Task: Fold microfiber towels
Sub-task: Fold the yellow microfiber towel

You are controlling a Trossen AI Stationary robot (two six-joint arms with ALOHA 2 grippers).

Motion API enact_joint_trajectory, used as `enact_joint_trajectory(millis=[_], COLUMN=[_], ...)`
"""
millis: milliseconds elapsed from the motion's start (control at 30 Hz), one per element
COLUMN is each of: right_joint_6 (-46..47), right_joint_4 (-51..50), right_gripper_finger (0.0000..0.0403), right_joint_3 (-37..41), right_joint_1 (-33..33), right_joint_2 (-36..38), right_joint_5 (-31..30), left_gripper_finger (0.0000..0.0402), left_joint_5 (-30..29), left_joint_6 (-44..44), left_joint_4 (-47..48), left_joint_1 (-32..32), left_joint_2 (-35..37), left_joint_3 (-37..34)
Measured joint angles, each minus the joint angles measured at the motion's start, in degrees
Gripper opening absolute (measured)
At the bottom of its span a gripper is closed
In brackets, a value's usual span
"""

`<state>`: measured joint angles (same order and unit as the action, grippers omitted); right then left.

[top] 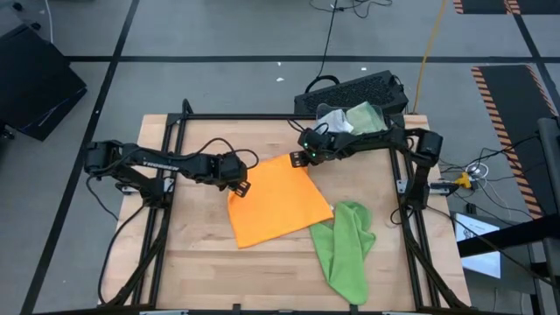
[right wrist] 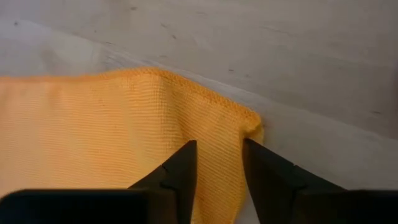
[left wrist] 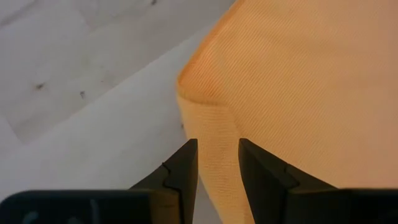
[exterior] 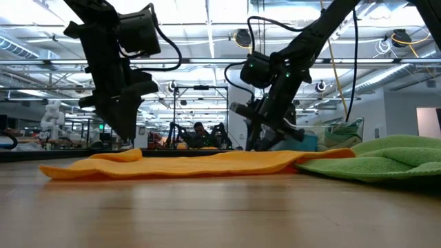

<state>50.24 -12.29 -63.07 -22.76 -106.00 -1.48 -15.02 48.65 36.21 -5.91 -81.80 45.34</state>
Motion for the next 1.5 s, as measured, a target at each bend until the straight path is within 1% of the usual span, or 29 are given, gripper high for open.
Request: enact_joint_trajectory(millis=[133,267,400,567,633,667,767,867,967,1067,1133,1200,1500], right_joint_6=[-0.1,-0.3,0.7,3.8,5.4,5.7,7.7,9.0,9.3,10.1,10.2,10.2,11.1], right_joint_4=[-0.1,-0.5,-1.9,-6.3,-7.5,-7.5,-6.9,-6.0,-6.0,-5.3,-4.3,-3.5,-2.2], right_gripper_finger=[0.0076,0.0035,0.0022,0.0029,0.0037,0.0044,0.0072,0.0107,0.0136,0.015,0.0152,0.0148,0.0119], right_joint_3=[0.0,0.0,0.0,0.0,0.0,0.0,0.0,-0.1,0.0,0.0,0.0,0.0,0.0], right_joint_1=[0.0,0.0,1.4,3.6,4.6,5.2,6.4,5.8,4.6,3.8,3.6,3.6,3.7], right_joint_2=[0.0,0.6,3.5,5.5,5.3,5.1,4.7,4.0,2.7,1.2,0.9,1.0,1.0], right_joint_5=[-0.6,0.1,-1.8,-5.1,-5.1,-5.6,-9.7,-12.0,-12.1,-10.7,-10.6,-11.7,-12.0], left_gripper_finger=[0.0118,0.0118,0.0118,0.0118,0.0118,0.0118,0.0118,0.0118,0.0118,0.0118,0.0118,0.0118,0.0118], left_joint_5=[1.1,5.3,7.4,7.6,7.6,7.6,7.6,7.6,7.6,7.6,7.6,7.6,7.6], left_joint_6=[-2.3,-3.8,-3.9,-3.9,-3.9,-3.9,-3.7,-3.3,-3.1,-3.1,-3.1,-3.1,-3.4], left_joint_4=[0.2,0.5,1.5,1.3,1.2,1.2,1.0,1.0,0.9,0.7,0.5,0.5,0.2], left_joint_1=[0.0,-0.6,-0.6,-0.3,-0.3,-0.3,-0.3,-0.3,-0.2,-0.2,-0.2,0.0,0.1], left_joint_2=[0.0,0.0,0.0,0.0,0.0,0.0,0.0,0.0,0.0,0.1,0.1,0.1,0.1], left_joint_3=[0.0,0.0,0.0,0.0,0.0,0.0,0.0,0.0,0.0,0.0,0.0,0.0,0.0])
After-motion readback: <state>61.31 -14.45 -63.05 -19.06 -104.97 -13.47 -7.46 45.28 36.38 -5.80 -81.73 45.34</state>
